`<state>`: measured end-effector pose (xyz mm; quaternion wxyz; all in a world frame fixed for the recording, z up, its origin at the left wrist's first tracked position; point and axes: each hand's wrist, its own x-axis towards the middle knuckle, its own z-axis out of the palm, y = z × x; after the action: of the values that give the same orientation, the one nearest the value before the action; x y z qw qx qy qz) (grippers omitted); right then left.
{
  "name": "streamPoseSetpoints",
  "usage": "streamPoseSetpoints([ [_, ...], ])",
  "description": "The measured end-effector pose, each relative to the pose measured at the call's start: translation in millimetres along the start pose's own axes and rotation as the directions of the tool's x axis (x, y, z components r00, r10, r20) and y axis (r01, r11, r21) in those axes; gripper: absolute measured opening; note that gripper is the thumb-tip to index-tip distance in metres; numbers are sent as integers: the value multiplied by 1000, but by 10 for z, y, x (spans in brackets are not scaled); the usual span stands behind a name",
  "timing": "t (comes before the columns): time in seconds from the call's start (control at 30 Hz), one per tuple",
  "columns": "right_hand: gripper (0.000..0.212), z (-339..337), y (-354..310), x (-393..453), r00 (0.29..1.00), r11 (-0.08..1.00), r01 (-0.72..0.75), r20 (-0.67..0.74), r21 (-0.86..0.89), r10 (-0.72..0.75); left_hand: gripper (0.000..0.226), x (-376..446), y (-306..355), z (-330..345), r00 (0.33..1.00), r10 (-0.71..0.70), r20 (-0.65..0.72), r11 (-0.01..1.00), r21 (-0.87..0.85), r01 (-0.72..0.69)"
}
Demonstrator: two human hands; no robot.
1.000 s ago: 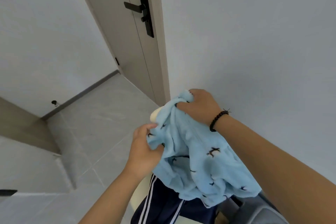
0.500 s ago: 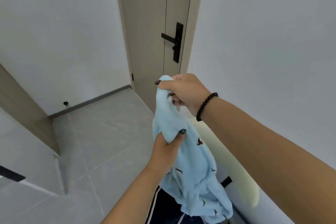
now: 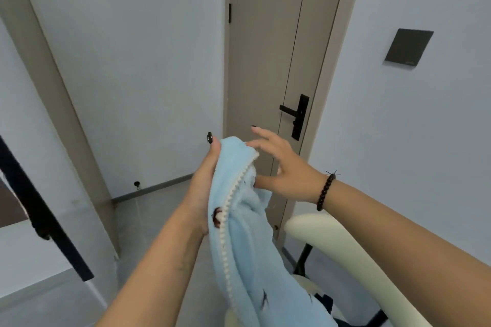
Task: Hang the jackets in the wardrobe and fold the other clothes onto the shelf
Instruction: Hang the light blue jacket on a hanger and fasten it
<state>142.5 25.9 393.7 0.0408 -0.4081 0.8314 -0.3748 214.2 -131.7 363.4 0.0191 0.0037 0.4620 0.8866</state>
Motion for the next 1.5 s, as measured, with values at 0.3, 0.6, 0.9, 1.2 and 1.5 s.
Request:
streamPoseSetpoints([
  [0.3,19,920,-1183,449,997,943,-54,-26,329,67,65,-1245,921,-929,992,112,-54,899,431,-78],
  [0.6,17,1904,-2321,990,980,873,-178,4,454,197,64,-2372,956,-2011,833,448,-326,580,815,8],
  [0.9,42,2479,-2694,1463,817,691,-516,533,506,220,25,-2978,1156,-3070,145,783,-605,574,792,205],
  [1.2,53,2924,-2658,2188,655,545,-653,754,526,57,45,-2649,769,-3399,692,605,-394,414,898,150],
  [1.5,33,2957,-1866,3060,817,843,-421,545,335,192,20,-2126,1291,-4078,519,541,-661,637,726,260],
])
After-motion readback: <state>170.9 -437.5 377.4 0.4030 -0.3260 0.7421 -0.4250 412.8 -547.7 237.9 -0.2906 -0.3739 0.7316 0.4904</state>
